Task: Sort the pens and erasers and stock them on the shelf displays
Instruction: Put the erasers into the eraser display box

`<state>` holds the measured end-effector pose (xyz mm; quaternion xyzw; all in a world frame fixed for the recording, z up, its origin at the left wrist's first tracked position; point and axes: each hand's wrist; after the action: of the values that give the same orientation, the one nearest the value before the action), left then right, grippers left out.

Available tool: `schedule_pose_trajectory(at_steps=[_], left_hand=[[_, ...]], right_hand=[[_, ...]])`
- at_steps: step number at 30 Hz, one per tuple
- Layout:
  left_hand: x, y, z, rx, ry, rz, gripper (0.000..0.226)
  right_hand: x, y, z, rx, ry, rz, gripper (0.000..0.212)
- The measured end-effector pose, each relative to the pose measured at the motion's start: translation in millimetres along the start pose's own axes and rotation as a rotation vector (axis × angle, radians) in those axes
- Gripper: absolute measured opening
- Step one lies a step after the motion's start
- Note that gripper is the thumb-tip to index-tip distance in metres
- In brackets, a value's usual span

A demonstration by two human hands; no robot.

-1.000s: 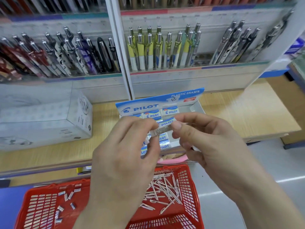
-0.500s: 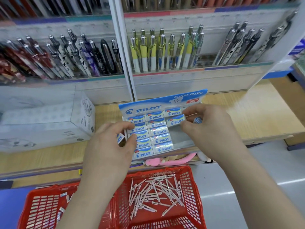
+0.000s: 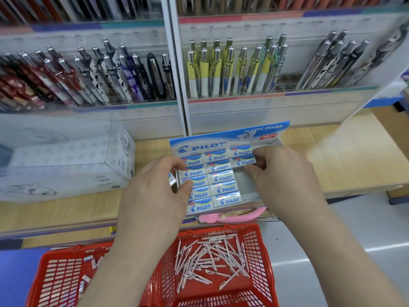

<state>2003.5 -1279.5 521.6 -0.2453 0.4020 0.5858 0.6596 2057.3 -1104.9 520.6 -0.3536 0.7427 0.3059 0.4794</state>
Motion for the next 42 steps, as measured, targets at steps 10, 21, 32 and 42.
schedule_pose_trajectory(at_steps=[10, 21, 32, 42], left_hand=[[-16.5, -10.7, 4.6, 0.019, -0.147, -0.038, 0.029], [-15.0, -26.9, 45.7, -0.007, -0.492, -0.116, 0.058], [-1.6, -22.4, 40.2, -0.152, -0.616, -0.128, 0.022], [16.3, -11.1, 42.3, -0.176, -0.641, -0.169, 0.029]], right_hand=[[-18.7, -3.5, -0.9, 0.081, 0.247, 0.085, 0.022], [-38.2, -32.3, -16.7, 0.325, 1.111, -0.349, 0.022], [-41.8, -29.0, 10.1, 0.265, 1.038, -0.333, 0.018], [-33.9, -14.5, 20.8, 0.048, 0.725, -0.185, 0.013]])
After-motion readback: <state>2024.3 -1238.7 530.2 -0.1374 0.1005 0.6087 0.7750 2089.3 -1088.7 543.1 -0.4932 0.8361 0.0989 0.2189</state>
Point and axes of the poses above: each hand's wrist, its own y-axis towards the middle knuckle, its own x-axis out of the palm, z = x × y, and after that the axes turned 10 degrees about z, right-handed
